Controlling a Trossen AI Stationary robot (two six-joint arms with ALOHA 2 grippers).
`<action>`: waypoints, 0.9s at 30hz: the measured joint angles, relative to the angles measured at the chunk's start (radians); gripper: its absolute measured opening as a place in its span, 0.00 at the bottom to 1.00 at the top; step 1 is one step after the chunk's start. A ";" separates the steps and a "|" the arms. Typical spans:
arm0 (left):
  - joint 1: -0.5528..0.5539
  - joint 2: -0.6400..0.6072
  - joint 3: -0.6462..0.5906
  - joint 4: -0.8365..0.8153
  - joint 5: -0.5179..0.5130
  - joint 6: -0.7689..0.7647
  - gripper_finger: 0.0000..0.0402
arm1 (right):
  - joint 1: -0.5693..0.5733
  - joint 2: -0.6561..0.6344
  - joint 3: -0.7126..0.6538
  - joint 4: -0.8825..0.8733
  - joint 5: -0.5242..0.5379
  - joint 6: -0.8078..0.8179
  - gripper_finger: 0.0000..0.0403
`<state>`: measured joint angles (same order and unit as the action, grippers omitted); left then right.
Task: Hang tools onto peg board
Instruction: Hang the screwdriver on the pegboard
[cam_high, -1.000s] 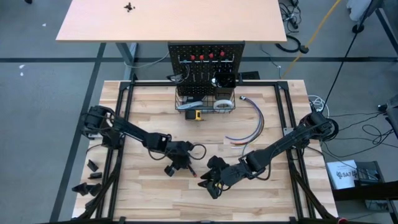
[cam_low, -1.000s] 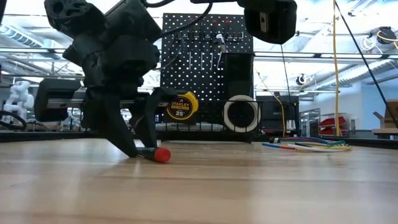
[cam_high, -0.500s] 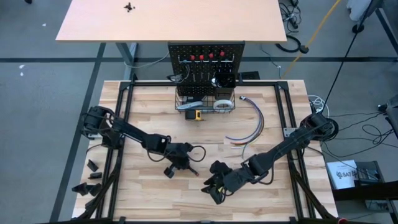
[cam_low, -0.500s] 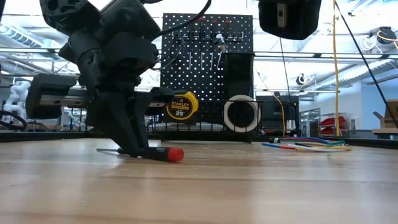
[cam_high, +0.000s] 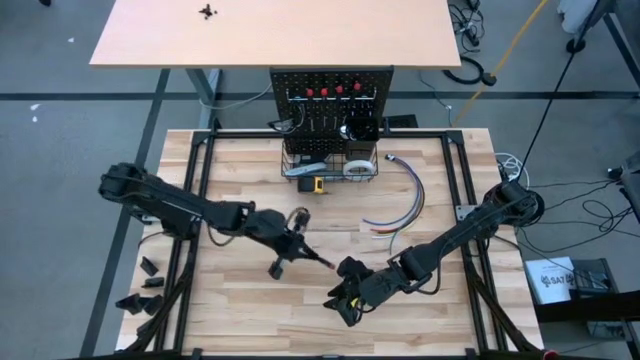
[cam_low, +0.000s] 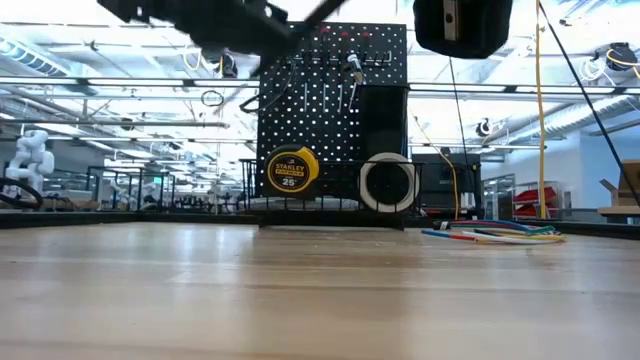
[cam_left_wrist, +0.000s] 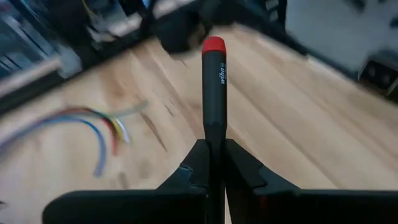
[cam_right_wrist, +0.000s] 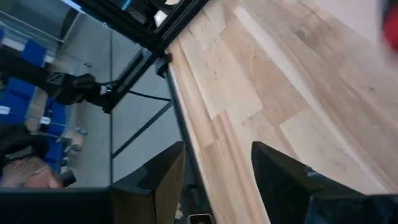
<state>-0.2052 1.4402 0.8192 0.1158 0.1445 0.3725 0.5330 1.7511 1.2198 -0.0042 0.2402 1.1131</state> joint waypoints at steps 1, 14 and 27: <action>0.003 -0.027 0.001 -0.001 0.000 -0.001 0.04 | -0.004 -0.006 0.000 0.001 -0.009 -0.003 0.45; 0.049 -0.289 0.000 0.211 -0.088 -0.296 0.04 | -0.020 -0.186 0.000 0.156 0.180 -0.404 0.45; 0.010 -0.304 0.000 0.496 -0.122 -0.439 0.04 | -0.084 -0.244 0.000 0.540 0.286 -1.024 0.45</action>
<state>-0.1956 1.1361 0.8196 0.6118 0.0224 -0.0666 0.4495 1.5066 1.2194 0.5362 0.5259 0.0889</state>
